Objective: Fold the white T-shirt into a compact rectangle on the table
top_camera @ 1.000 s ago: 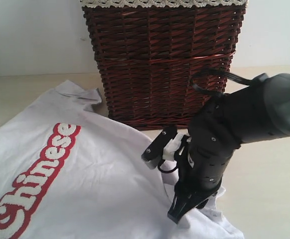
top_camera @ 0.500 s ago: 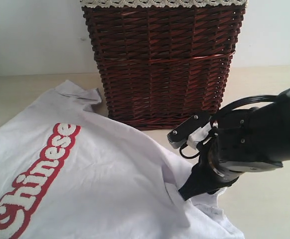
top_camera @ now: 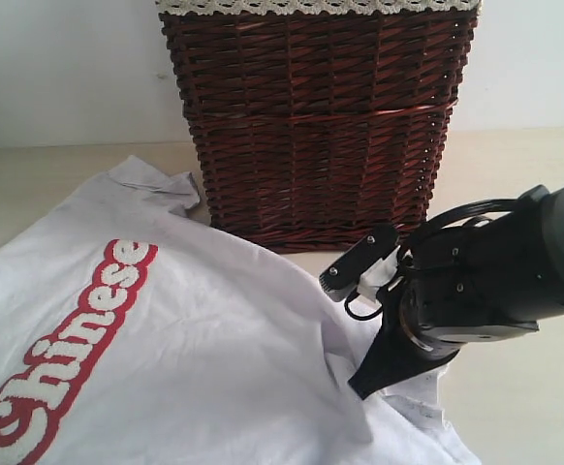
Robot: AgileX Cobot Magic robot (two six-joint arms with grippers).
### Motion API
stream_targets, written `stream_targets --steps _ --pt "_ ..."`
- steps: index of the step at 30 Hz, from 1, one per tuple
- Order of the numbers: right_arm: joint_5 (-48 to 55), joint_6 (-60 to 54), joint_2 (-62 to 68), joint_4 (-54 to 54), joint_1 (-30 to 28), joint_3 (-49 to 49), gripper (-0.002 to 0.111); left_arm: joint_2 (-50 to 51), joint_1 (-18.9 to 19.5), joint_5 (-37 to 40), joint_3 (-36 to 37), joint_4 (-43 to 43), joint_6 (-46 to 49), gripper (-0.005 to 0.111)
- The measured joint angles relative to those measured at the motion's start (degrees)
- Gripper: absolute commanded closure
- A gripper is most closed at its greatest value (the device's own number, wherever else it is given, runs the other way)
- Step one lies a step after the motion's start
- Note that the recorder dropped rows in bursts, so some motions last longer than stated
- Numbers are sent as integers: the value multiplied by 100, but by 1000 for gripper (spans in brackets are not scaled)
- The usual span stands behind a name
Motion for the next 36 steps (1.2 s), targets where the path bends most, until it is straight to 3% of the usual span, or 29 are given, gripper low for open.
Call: stream_targets --steps 6,11,20,23,30,36 --pt "688 -550 -76 -77 116 -333 108 0 0 11 0 0 0 107" --pt "558 -1083 -485 69 700 -383 108 0 0 11 0 0 0 107" --pt "404 -3309 -311 2102 1977 -167 108 0 0 11 0 0 0 107" --pt "415 -3713 -105 2288 2096 -69 99 0 0 11 0 0 0 107" --pt "492 -2765 -271 1579 2096 -45 57 0 0 11 0 0 0 107" --pt "1325 -978 -855 397 2096 -45 54 0 0 11 0 0 0 107"
